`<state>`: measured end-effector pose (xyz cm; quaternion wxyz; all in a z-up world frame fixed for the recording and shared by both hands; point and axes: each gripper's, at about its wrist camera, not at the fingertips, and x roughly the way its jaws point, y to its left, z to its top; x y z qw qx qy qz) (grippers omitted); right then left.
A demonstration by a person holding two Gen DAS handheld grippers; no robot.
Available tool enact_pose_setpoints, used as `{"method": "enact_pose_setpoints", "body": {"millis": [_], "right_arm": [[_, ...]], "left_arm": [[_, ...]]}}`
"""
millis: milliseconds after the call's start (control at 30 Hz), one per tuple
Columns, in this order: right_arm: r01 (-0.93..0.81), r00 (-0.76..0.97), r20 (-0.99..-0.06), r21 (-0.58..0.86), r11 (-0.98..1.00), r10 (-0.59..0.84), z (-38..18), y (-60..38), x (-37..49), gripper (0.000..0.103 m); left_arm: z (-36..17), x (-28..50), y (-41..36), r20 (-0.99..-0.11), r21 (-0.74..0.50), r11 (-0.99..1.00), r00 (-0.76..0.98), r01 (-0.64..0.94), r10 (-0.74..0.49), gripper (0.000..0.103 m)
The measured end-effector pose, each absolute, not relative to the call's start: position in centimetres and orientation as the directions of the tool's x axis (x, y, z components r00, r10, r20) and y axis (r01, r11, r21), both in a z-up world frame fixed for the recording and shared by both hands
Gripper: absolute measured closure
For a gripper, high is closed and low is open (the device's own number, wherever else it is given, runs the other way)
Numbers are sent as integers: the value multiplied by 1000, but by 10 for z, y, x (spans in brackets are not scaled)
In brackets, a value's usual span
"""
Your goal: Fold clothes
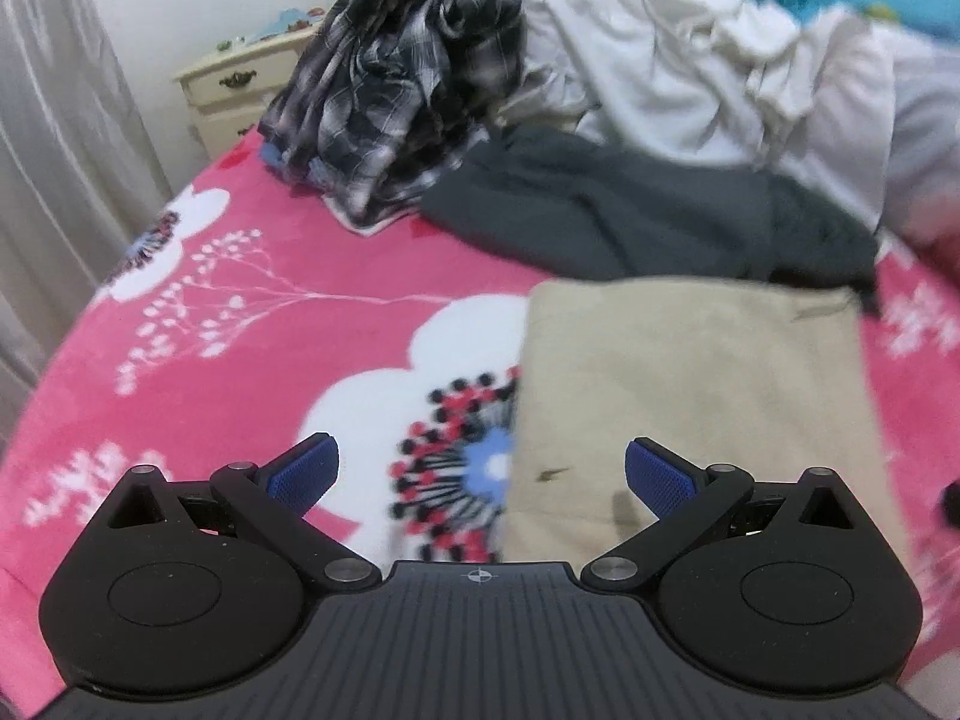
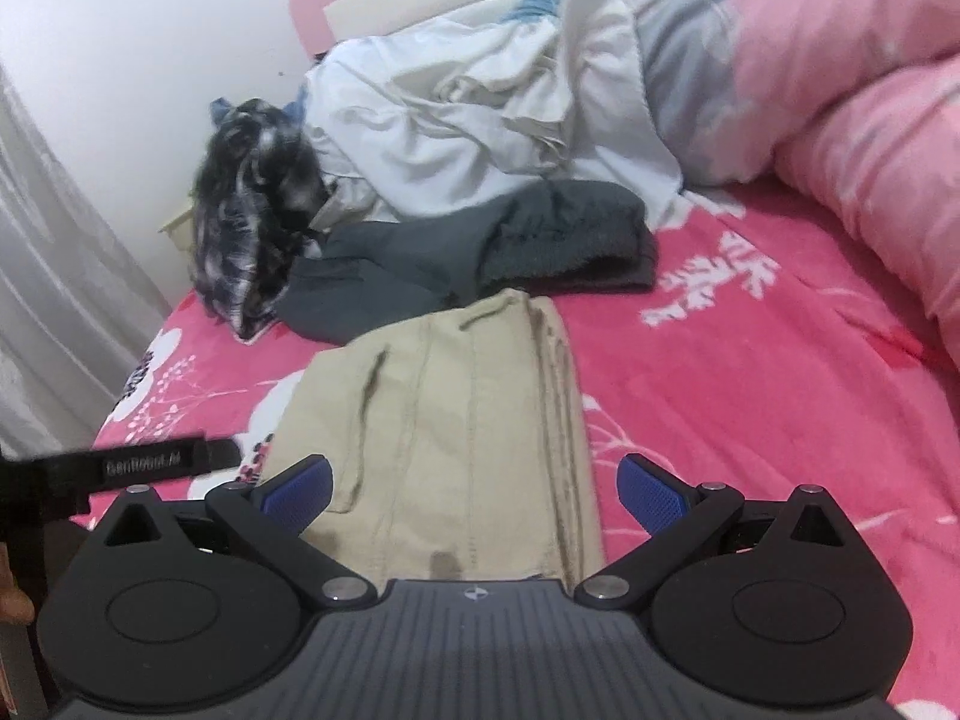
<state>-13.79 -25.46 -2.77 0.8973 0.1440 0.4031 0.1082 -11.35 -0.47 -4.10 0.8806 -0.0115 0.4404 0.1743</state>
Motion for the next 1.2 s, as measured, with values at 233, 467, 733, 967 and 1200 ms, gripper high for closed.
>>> {"method": "enact_pose_setpoints", "body": {"millis": [233, 467, 733, 967, 1200], "right_arm": [[-8, 662, -693, 375, 927, 286, -47, -276, -126, 0], [23, 532, -724, 531, 847, 440, -79, -286, -73, 0], [1, 454, -712, 601, 799, 535, -104, -278, -22, 1], [2, 443, -696, 631, 776, 565, -120, -276, -6, 0], [-20, 405, -709, 625, 781, 577, -119, -275, -8, 0]], "left_arm": [[-60, -105, 4, -848, 142, 964, 475, -223, 235, 0], [-76, -95, 2, -888, 128, 971, 413, -200, 202, 0], [-80, -87, 5, -908, 115, 972, 376, -204, 186, 0], [-82, -86, 5, -913, 111, 974, 367, -200, 179, 0], [-83, -84, 9, -920, 91, 972, 355, -217, 166, 0]]}}
